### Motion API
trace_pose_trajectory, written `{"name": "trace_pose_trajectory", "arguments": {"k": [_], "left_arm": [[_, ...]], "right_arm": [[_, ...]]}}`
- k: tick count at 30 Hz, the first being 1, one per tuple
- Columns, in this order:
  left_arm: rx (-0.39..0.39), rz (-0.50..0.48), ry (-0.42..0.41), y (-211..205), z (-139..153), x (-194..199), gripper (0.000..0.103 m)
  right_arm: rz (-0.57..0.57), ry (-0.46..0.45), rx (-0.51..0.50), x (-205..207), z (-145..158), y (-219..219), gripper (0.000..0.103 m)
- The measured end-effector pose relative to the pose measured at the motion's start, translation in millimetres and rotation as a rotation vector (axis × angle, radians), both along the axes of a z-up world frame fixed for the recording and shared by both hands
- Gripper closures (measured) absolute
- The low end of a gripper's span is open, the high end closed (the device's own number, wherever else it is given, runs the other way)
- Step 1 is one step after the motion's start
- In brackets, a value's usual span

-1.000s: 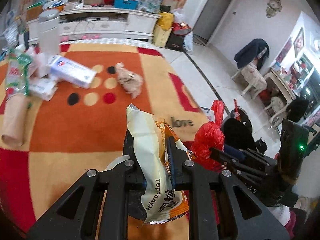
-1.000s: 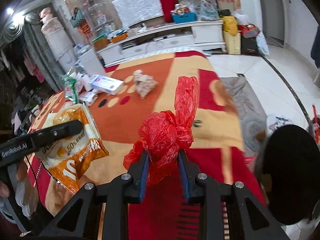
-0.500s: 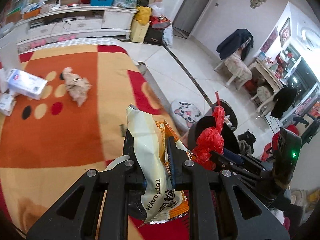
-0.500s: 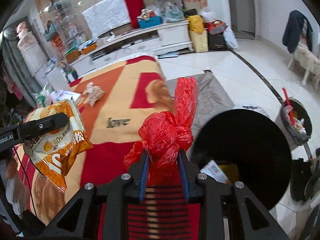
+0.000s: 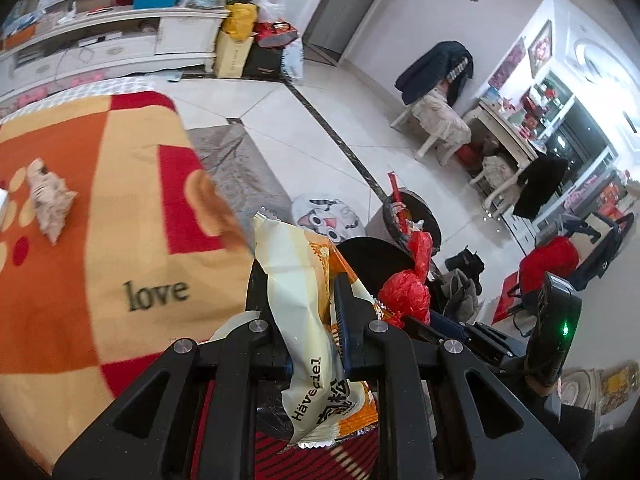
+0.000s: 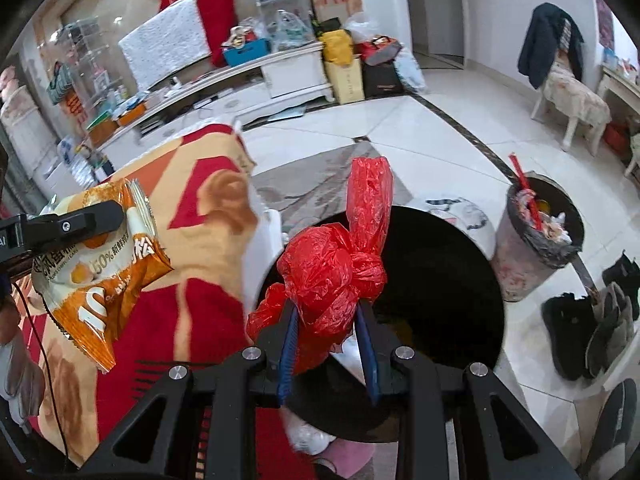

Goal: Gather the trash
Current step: 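Carry the snack bag with the left tool while the right tool carries the red bag to the bin, then release the snack bag and red bag into the black bin with both tools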

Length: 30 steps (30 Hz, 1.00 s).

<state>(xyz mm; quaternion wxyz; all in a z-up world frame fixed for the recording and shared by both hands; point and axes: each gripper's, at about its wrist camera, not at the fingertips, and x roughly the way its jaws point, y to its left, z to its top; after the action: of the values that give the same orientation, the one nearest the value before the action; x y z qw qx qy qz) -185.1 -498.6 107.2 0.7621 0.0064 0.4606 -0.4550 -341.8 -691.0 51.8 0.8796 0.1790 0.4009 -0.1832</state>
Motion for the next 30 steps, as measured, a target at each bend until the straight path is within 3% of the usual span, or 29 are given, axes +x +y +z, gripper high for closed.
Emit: {"name": "trace_pose_trajectory", "arguments": {"k": [13, 14, 15, 16, 18, 30], "left_arm": [[-0.077, -0.048, 0.045, -41, -13, -4, 0.086], [-0.080, -0.053, 0.038, -43, -13, -5, 0.083], [-0.081, -0.060, 0.031, -45, -15, -6, 0.070], [-0.086, -0.068, 0.032, -47, -16, -6, 0.050], [-0.110, -0.083, 0.052, -47, -19, -5, 0.039], [0.033, 0.021, -0.064, -6, -27, 9, 0.039]], "right_arm": [[-0.090, 0.025, 0.012, -19, -12, -33, 0.076], [-0.099, 0.025, 0.021, -20, -13, -36, 0.076], [-0.108, 0.022, 0.030, -21, -14, -39, 0.071], [-0.122, 0.022, 0.035, -23, -15, -41, 0.065], [-0.146, 0.013, 0.057, -28, -19, -47, 0.037], [-0.108, 0.002, 0.030, -12, -16, -26, 0.034]]}}
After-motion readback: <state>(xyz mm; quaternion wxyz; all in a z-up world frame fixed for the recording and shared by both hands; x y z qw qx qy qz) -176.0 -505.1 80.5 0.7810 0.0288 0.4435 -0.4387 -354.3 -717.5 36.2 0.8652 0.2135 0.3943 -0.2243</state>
